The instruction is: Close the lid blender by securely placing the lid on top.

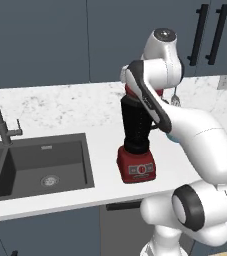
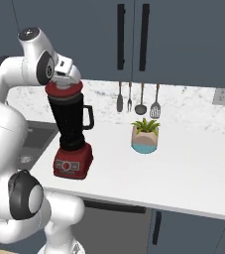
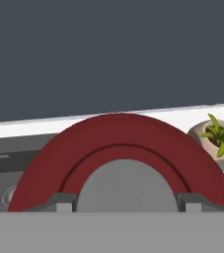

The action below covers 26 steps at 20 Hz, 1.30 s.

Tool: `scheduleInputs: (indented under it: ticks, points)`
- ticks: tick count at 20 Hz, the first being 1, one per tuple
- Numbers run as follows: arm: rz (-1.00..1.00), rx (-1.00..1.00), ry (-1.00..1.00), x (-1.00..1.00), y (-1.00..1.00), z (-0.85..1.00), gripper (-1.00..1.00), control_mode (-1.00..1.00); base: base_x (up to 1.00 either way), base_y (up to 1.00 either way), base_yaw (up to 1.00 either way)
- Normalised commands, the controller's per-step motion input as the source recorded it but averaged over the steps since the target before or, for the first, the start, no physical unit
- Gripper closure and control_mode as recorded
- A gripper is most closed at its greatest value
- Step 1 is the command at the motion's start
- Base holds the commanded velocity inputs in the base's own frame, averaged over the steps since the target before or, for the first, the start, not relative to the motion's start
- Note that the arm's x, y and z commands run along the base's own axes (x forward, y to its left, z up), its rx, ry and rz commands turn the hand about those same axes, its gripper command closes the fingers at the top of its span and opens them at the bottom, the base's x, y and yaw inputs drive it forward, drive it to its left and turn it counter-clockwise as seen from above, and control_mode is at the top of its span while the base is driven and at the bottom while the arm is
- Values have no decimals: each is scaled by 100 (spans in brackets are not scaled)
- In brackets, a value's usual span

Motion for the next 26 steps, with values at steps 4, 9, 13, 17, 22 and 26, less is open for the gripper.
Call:
scheduleInputs:
  ticks: [4,9,13,17,22,26]
  points:
    - [0,0,0,15,12,-1,100,-100,0,0,0]
    - [2,0,0,0,0,-13,100,-100,0,0,0]
    - [1,0,3,0,0,-6,100,-100,0,0,0]
    - [0,-4,18,0,4,1,100,-100,0,0,0]
    - [0,-8,32,7,27,27,100,-100,0,0,0]
    - [0,-3,12,5,18,15,100,-100,0,0,0]
